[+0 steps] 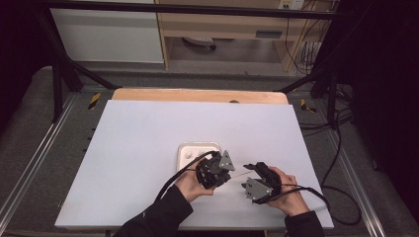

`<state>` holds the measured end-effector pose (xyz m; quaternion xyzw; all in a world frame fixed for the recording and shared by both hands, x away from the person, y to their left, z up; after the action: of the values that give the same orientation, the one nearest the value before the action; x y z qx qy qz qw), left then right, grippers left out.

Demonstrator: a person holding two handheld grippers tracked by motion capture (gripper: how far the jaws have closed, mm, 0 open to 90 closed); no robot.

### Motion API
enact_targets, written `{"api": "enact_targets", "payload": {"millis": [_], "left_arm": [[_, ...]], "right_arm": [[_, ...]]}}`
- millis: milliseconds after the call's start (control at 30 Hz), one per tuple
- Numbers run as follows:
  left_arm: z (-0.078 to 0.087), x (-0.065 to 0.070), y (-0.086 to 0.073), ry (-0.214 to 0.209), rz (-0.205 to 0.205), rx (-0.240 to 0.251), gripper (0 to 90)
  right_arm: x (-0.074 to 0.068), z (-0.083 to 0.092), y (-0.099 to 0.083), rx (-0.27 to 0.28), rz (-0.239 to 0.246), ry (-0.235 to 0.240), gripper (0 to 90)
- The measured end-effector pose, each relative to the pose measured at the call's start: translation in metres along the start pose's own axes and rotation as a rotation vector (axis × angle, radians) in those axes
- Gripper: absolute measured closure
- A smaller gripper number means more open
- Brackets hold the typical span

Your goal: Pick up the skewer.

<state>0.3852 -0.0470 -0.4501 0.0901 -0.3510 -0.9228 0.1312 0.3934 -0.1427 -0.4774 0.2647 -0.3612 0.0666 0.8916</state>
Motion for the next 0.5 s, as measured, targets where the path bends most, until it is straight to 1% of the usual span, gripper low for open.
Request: {"api": "enact_targets", "payload": {"millis": [33,67,100,133,167,200,233,267,300,333,467,500], "left_arm": [[0.000,0.001,0.001,-0.002,-0.001,0.000,89.1],[-0.001,0.001,0.001,-0.004,-0.004,0.001,89.1],[-0.002,0.002,0.002,-0.006,-0.004,0.002,89.1],[-0.002,0.002,0.002,-0.009,-0.005,-0.001,89.1],[-0.003,0.003,0.003,-0.012,-0.006,-0.002,89.1],[-0.004,0.004,0.003,-0.012,-0.007,-0.001,89.1],[-0.005,0.005,0.004,-0.014,-0.010,-0.002,89.1],[-0.006,0.005,0.004,-0.016,-0.010,-0.005,89.1],[-0.007,0.006,0.004,-0.017,-0.015,-0.008,89.1],[-0.008,0.006,0.005,-0.016,-0.016,-0.011,89.1],[-0.011,0.009,0.006,-0.024,-0.022,-0.015,89.1],[-0.011,0.009,0.006,-0.025,-0.022,-0.016,89.1]], "right_arm": [[0.000,0.000,0.000,0.002,0.018,-0.001,41.3],[0.000,0.000,0.000,0.002,0.018,-0.001,41.3],[0.000,0.000,0.002,0.015,0.046,-0.005,45.1],[0.000,0.000,0.002,0.015,0.046,-0.005,45.1],[0.000,0.000,0.002,0.016,0.060,-0.006,46.7],[0.000,0.000,0.002,0.014,0.069,-0.006,48.6],[-0.001,0.000,0.002,0.010,0.082,-0.007,52.8],[-0.001,0.000,0.002,0.011,0.096,-0.006,54.3],[-0.001,0.000,0.002,0.011,0.096,-0.006,54.3],[-0.002,0.001,0.002,0.005,0.112,-0.003,58.6],[-0.005,0.000,0.000,-0.006,0.145,0.006,65.4],[-0.005,0.000,0.000,-0.007,0.162,0.013,66.8]]}}
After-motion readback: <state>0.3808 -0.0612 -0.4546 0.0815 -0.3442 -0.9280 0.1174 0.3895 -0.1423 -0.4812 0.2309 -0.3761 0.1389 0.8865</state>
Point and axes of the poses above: each handheld gripper's, and its own axes: z roughly backward along the jaws, y roughly out of its top, x roughly to its right, the point moved 10 cm from there along -z, roughly forward along the jaws, and after that the axes turned 5 degrees about x, right-handed, at the moved point
